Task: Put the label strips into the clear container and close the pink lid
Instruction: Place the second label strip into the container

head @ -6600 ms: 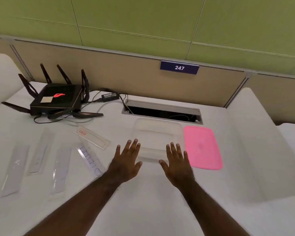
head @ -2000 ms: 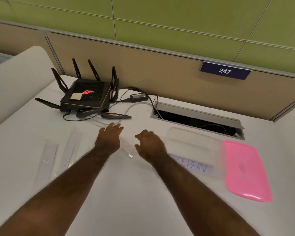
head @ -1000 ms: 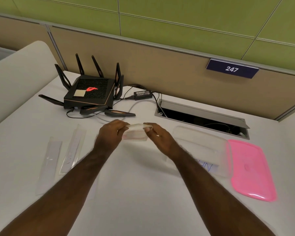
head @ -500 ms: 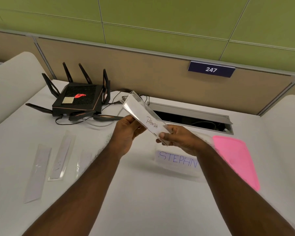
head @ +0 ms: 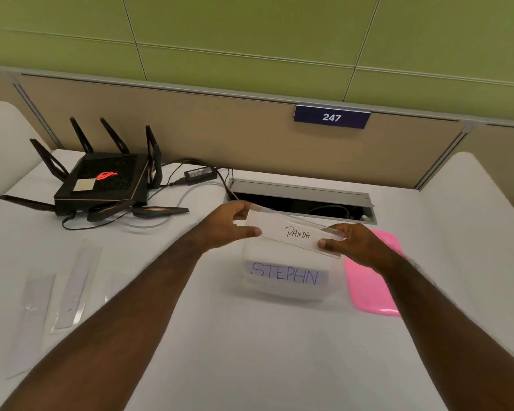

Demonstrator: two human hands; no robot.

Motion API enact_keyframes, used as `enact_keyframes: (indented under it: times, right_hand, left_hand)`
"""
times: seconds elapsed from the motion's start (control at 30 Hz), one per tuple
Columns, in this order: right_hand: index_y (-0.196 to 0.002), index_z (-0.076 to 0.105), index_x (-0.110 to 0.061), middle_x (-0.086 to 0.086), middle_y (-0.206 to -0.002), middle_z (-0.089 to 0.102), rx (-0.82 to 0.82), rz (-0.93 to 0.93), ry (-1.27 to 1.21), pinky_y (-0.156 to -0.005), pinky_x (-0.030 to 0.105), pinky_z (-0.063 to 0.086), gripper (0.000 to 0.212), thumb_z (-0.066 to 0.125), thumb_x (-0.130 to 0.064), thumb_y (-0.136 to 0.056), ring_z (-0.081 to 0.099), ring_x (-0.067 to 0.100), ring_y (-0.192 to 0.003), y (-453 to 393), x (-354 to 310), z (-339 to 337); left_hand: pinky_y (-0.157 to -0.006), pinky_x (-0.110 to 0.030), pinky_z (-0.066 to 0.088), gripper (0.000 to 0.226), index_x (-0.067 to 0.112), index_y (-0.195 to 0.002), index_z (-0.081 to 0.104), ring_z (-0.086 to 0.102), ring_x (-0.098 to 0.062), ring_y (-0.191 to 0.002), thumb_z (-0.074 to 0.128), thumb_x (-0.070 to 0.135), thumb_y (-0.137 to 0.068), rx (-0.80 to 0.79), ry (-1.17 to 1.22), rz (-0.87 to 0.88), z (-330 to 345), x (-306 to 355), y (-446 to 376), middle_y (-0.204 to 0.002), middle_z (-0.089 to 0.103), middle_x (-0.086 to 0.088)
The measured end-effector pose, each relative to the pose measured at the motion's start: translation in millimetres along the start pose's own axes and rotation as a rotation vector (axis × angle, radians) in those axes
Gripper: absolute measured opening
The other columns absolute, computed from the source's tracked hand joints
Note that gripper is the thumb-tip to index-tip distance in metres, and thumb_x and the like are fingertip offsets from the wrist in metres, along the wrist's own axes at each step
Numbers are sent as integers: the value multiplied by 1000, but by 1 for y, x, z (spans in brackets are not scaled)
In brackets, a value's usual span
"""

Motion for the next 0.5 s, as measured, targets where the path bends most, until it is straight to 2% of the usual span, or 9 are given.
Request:
enact_keyframes:
  times: [0.07,0.13,0.17,0.23,0.3,0.43,0.5]
  right_hand:
    - [-113,72,-23,-6,-110,73,50,32,112,-93,32,49,47,79,-46,-72,66,15,-104,-2,8,-1]
    - [-116,69,-29,-6,-116,70,118,67,264,-94,33,46,53,77,-54,-70,63,18,-109,-3,14,1]
    - [-117,68,-33,-6,-119,69,166,81,368,-96,35,44,55,75,-60,-69,61,19,-111,-3,16,3]
    - [-118,66,-39,-7,-122,65,254,67,596,-97,39,39,55,70,-66,-69,54,21,-118,-5,19,10]
    - [-120,65,-40,-7,-122,63,292,15,789,-93,40,33,54,64,-67,-73,48,21,-120,-10,22,20]
    - [-121,66,-34,-5,-118,67,302,-12,1022,-88,41,30,52,61,-64,-78,50,24,-113,-20,28,36]
    - [-118,68,-30,-4,-113,70,303,-14,1061,-89,42,29,50,64,-60,-78,51,24,-110,-25,29,44]
  left_hand:
    - [-94,-29,49,54,24,-115,61,60,-6,-107,85,31,-67,18,-216,-11,10,-4,-9,-115,65,9]
    - [-90,-30,44,56,29,-110,60,59,-14,-108,84,43,-62,64,-455,-6,17,-7,-16,-112,66,10]
    - [-96,-34,40,56,31,-109,60,57,-17,-110,82,49,-60,87,-591,12,21,-8,-19,-113,66,9]
    - [-111,-48,20,55,33,-106,59,51,-19,-120,78,56,-60,111,-840,43,31,-11,-24,-115,67,7]
    - [-113,-57,5,54,31,-106,60,47,-21,-126,77,56,-61,113,-1022,48,43,-14,-27,-113,68,5]
    - [-110,-68,-5,54,22,-110,63,44,-32,-129,78,50,-66,85,-1291,16,60,-12,-31,-108,70,-1]
    - [-107,-70,-10,42,21,-106,67,41,-36,-131,76,42,-71,79,-1375,-17,64,-9,-31,-104,70,-2]
Point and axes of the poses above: each hand's wrist, its own y-axis away from the middle knuckle, its own z-axis out of the palm, x = y × z, the point moved 3 cm from there along -y, towards the middle knuckle
